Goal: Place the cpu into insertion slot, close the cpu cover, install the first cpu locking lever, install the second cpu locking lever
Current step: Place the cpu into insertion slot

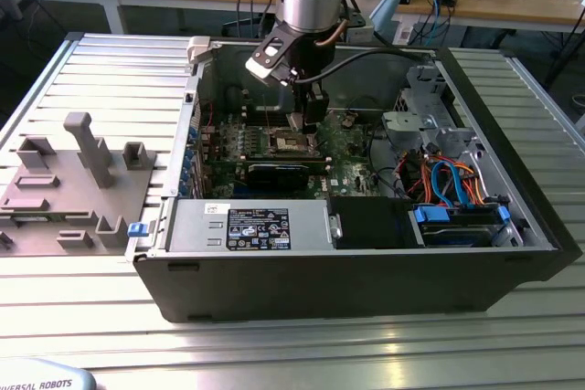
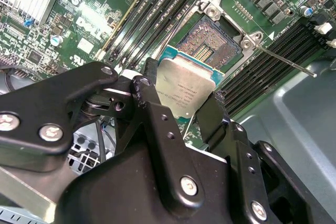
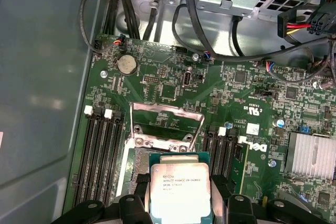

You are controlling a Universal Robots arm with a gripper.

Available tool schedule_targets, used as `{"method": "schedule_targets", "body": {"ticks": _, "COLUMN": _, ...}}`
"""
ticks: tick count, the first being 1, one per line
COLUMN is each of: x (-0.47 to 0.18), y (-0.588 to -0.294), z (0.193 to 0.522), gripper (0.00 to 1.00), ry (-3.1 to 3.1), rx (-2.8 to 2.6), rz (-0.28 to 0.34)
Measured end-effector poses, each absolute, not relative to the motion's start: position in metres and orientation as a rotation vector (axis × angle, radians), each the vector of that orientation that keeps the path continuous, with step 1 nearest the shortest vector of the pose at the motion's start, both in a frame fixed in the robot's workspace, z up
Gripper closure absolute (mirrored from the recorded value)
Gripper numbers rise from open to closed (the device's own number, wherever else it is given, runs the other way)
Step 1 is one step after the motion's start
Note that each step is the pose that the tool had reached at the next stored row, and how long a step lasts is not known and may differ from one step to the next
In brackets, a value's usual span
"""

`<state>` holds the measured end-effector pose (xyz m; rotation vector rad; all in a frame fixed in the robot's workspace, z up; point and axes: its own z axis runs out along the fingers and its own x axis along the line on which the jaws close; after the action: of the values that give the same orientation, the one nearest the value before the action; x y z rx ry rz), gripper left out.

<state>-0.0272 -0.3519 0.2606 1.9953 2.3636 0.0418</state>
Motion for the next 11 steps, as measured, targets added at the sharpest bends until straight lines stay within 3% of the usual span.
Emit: {"method": "schedule_targets", "body": {"ticks": 11, "x": -0.0272, "y": -0.3519, "z": 0.2605, "gripper": 0.45, "ry": 2.355, "rx": 2.005, "rz": 0.041}}
